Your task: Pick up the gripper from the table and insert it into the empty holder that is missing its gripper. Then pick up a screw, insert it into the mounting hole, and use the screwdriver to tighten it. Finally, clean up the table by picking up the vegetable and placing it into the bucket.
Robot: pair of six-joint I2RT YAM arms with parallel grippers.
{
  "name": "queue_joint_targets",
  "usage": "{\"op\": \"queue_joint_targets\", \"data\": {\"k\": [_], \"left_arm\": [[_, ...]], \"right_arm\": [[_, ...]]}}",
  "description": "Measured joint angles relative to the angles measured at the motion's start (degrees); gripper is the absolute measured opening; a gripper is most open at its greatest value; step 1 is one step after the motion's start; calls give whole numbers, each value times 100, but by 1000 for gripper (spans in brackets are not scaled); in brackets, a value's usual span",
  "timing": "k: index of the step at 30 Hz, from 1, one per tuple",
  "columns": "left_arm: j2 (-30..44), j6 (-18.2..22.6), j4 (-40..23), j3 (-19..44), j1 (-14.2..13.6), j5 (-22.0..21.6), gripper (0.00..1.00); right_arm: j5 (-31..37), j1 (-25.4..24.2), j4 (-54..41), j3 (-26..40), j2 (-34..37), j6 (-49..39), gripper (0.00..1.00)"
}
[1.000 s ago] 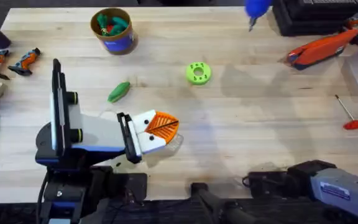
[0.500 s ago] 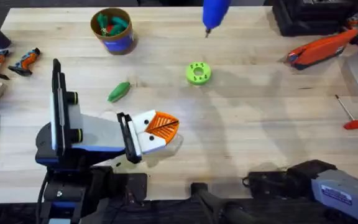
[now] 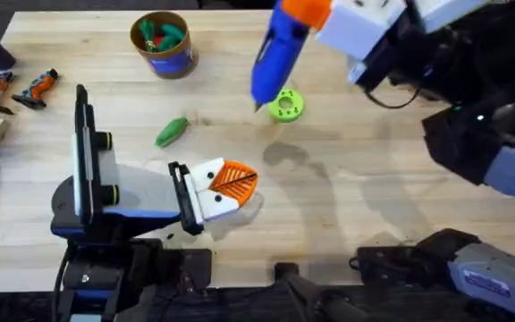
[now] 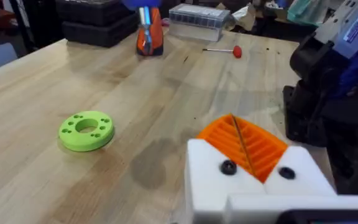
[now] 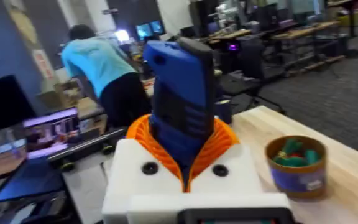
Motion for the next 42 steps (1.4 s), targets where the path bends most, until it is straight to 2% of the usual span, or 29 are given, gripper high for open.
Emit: {"op": "queue_joint_targets", "data": {"k": [7,17,25,36,42], "left_arm": [[0,0,-1,0,0,0,11],[0,0,0,0,0,0,11],[0,0,0,0,0,0,11],[0,0,-1,0,0,0,11],[0,0,-2,0,0,0,11]], "right_arm": [[81,874,115,-2,0,-91,25],[110,1420,395,-2,177,-345,25],[61,1610,584,-2,348,-489,25],[-419,1678,596,-2,348,-944,25],[-489,1877,597,-2,346,-1218,25]]}}
